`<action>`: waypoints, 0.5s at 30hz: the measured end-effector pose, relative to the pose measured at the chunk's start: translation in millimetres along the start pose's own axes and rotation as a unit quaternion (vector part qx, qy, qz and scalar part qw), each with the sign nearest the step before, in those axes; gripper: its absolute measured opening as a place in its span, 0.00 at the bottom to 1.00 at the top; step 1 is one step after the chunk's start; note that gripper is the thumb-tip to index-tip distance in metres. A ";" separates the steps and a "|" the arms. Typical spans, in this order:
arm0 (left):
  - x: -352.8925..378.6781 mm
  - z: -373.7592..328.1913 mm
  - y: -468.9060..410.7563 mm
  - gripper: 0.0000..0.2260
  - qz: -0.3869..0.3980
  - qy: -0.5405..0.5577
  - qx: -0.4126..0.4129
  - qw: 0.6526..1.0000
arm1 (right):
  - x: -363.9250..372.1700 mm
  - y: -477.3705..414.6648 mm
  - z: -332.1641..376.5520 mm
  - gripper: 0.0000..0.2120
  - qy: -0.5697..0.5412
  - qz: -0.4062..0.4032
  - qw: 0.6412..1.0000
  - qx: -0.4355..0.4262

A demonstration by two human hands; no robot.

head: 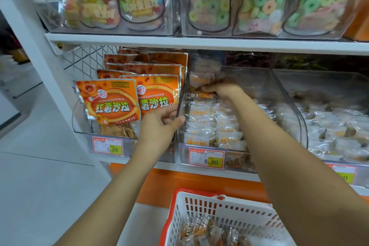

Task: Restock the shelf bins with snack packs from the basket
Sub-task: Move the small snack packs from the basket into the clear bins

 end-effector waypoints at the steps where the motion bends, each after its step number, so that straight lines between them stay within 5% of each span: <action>1: -0.1 -0.1 0.2 0.18 0.001 -0.001 0.002 1.000 | -0.9 1.5 -2.6 0.13 -0.006 -0.003 1.000 0.013; 9: 1.0 -0.7 4.6 0.16 -0.002 -0.020 0.020 1.000 | 4.5 20.5 -1.4 0.28 0.011 -0.055 0.998 0.005; 15: 0.1 -6.3 13.0 0.16 0.005 -0.075 0.042 0.996 | 3.3 60.7 17.3 0.18 0.062 -0.067 0.996 0.006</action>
Point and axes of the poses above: each hand's wrist, its own y-axis away from the middle knuckle, its own x-axis out of the palm, z = x × y, the point moved 6 cm from there along -y, towards the middle knuckle, and after that the axes turned 8 degrees about z, right-handed, at the moved point
